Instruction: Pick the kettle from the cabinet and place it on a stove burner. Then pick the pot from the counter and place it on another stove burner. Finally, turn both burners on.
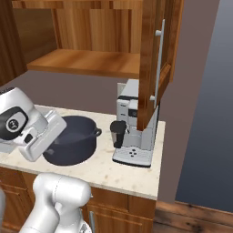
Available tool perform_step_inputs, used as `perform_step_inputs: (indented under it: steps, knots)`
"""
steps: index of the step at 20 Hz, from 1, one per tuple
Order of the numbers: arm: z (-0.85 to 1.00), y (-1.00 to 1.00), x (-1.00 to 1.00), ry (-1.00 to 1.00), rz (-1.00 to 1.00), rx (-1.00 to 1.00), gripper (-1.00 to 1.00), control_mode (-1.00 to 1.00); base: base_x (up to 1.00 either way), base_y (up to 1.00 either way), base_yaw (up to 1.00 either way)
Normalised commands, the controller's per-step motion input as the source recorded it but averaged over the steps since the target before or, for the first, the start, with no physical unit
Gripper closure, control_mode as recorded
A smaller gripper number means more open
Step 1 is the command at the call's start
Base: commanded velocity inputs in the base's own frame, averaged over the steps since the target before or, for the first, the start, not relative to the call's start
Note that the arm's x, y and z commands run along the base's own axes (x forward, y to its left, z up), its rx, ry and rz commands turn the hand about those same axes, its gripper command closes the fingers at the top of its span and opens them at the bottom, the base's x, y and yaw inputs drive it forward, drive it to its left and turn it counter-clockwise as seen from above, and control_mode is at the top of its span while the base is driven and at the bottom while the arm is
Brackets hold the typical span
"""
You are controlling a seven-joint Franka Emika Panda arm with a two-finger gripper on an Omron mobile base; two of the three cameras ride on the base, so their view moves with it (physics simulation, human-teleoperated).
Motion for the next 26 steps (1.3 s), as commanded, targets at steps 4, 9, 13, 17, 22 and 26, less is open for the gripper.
perform_step_inputs:
  steps: [4, 9, 13, 17, 22, 26]
  knots:
    - [0.0, 0.12, -0.01, 0.0, 0.0, 0.0, 1.0, -1.0, 0.0, 0.0, 0.0]
    - [0.0, 0.0, -0.02, 0.0, 0.0, 0.0, 1.0, -1.0, 0.0, 0.0, 0.0]
    - [0.0, 0.0, -0.21, -0.06, 0.0, 0.0, 1.0, 1.0, -0.33, 0.0, 0.0]
    - [0.0, 0.0, 0.0, 0.0, 0.0, 0.0, 1.0, 1.0, -0.65, 0.22, 0.0]
    - [0.0, 0.0, 0.0, 0.0, 0.0, 0.0, 1.0, 1.0, -0.56, 0.46, 0.0]
    - [0.0, 0.0, 0.0, 0.0, 0.0, 0.0, 1.0, 1.0, -0.4, 0.68, 0.0]
